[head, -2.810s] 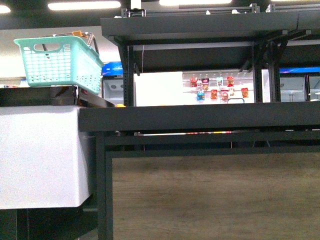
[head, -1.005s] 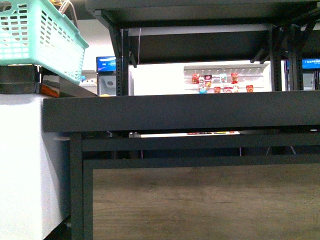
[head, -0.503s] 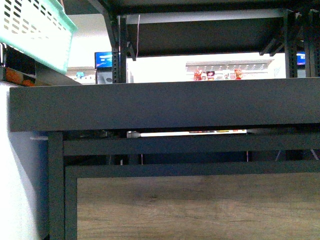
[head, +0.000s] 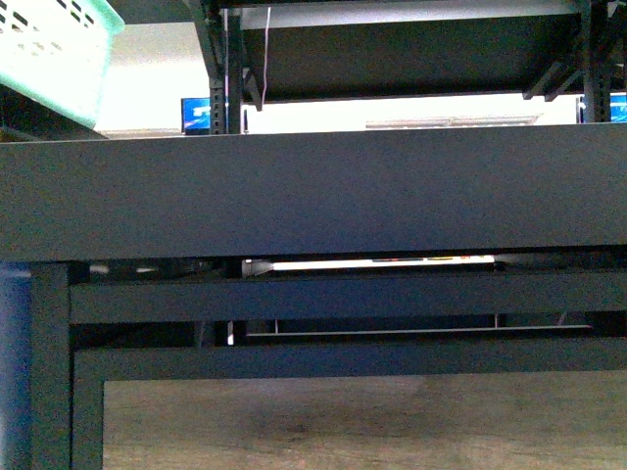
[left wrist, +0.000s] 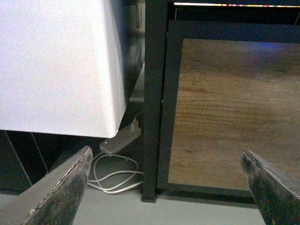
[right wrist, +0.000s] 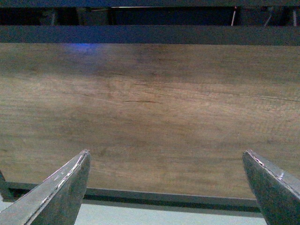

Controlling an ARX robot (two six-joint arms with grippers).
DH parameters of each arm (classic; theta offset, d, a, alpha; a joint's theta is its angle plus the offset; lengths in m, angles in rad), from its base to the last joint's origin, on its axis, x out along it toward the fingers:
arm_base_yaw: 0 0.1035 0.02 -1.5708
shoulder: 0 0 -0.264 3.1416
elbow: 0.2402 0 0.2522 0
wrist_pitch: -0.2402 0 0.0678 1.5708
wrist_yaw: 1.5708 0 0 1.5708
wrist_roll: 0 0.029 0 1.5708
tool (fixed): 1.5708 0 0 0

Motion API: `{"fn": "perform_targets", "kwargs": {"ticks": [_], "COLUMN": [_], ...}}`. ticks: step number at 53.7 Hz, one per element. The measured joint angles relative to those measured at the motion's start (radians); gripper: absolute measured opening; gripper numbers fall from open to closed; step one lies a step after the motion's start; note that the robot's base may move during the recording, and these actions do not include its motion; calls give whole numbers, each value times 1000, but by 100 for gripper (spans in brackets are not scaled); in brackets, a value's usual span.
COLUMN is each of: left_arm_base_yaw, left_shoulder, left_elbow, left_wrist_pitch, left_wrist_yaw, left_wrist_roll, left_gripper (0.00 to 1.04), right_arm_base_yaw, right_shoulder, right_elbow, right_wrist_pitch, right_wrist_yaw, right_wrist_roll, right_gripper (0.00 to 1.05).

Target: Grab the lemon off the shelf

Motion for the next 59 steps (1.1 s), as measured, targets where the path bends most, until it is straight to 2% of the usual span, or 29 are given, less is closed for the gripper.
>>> {"fn": "perform_targets", "kwargs": {"ticks": [59], "left_arm_base_yaw": [0], "left_shoulder": [1], "left_elbow": [0], "left_wrist_pitch": [0], "left_wrist_yaw": [0], "left_wrist_roll": [0], "left_gripper": [97], "right_arm_base_yaw": [0], "right_shoulder": [2], "right_elbow": [0], "right_wrist_pitch": [0], "right_wrist_yaw": [0], "right_wrist_roll": [0], "right_gripper": [97]}}
